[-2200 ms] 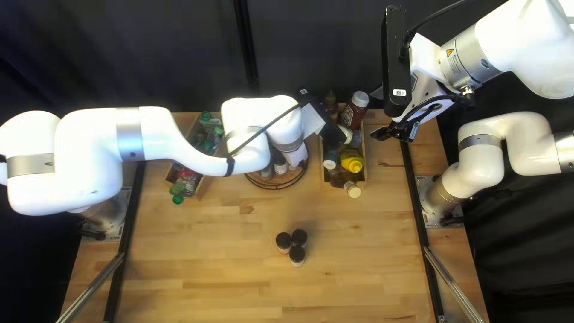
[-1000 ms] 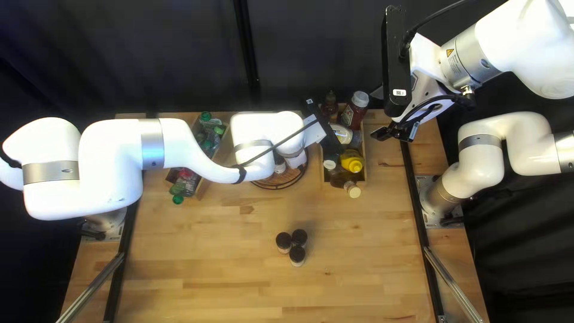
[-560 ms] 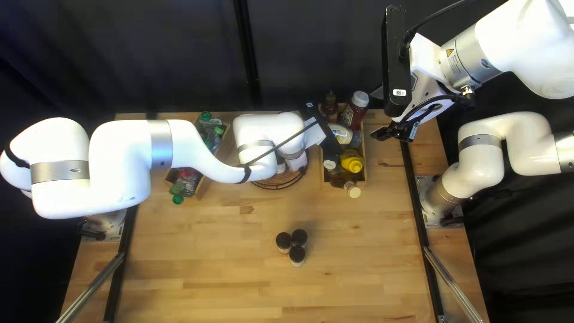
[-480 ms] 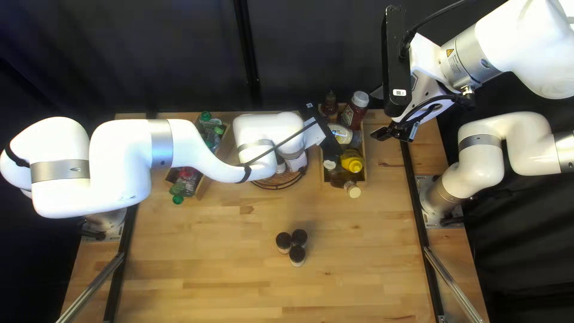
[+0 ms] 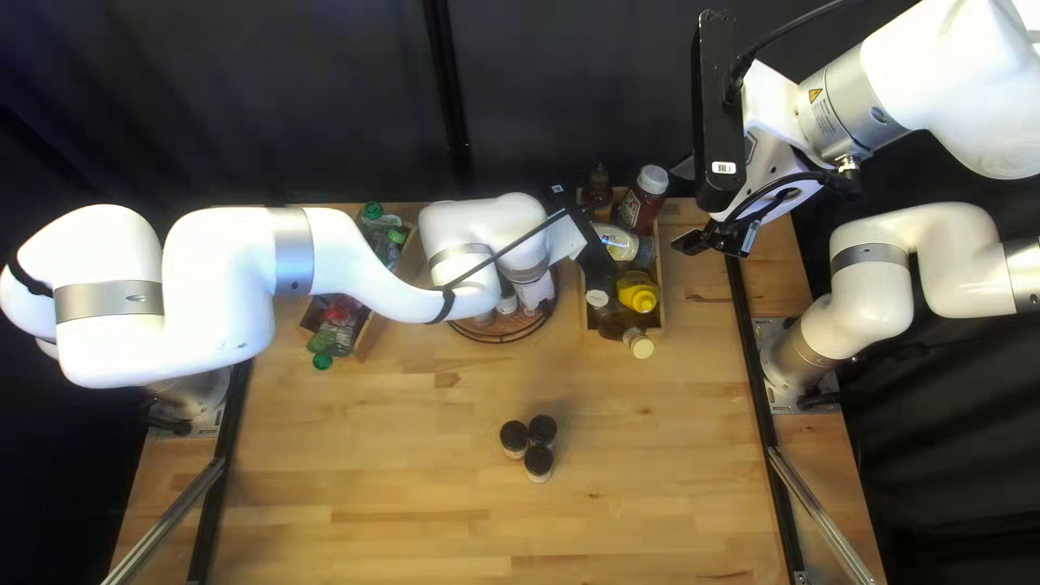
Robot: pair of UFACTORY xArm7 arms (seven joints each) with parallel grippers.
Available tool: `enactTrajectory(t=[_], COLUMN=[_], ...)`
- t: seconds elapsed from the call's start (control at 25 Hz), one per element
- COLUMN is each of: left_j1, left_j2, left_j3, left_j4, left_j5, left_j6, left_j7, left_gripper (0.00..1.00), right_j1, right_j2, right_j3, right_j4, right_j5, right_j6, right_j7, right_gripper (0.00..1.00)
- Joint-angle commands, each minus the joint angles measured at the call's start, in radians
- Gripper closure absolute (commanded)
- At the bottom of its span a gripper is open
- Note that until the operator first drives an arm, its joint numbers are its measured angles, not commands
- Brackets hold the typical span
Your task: Separate condiments, baby food and spices and place it in 3 different racks/containers
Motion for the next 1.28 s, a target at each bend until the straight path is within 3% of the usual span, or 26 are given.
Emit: enactTrajectory(t=[0.04, 0.12, 0.44, 0.68, 0.88, 1.12, 1.28], left_j1=[0.003, 0.002, -0.047, -0.135, -0.182, -0.272, -0.305], left_j2=[-0.003, -0.004, -0.054, -0.239, -0.3, -0.313, -0.223], left_j3=[-0.004, -0.004, -0.006, -0.076, -0.136, -0.173, -0.191], left_j4=[0.004, 0.008, 0.032, -0.16, -0.234, -0.286, -0.237], left_j5=[-0.004, -0.004, 0.026, 0.062, 0.06, 0.103, 0.101], left_j6=[0.005, 0.01, 0.083, 0.027, 0.02, -0.011, -0.012], left_j7=[0.006, 0.007, -0.007, 0.195, 0.311, 0.218, 0.144], left_gripper=[0.05, 0.0, 0.0, 0.0, 0.0, 0.0, 0.0], right_j1=[0.0, 0.0, 0.0, 0.0, 0.0, 0.0, 0.0], right_j2=[0.0, 0.0, 0.0, 0.0, 0.0, 0.0, 0.0], right_j3=[0.0, 0.0, 0.0, 0.0, 0.0, 0.0, 0.0], right_j4=[0.0, 0.0, 0.0, 0.0, 0.0, 0.0, 0.0], right_j5=[0.0, 0.0, 0.0, 0.0, 0.0, 0.0, 0.0], right_j6=[0.0, 0.0, 0.0, 0.0, 0.0, 0.0, 0.0], right_j7=[0.0, 0.0, 0.0, 0.0, 0.0, 0.0, 0.0], right_gripper=[0.0, 0.0, 0.0, 0.0, 0.0, 0.0, 0.0])
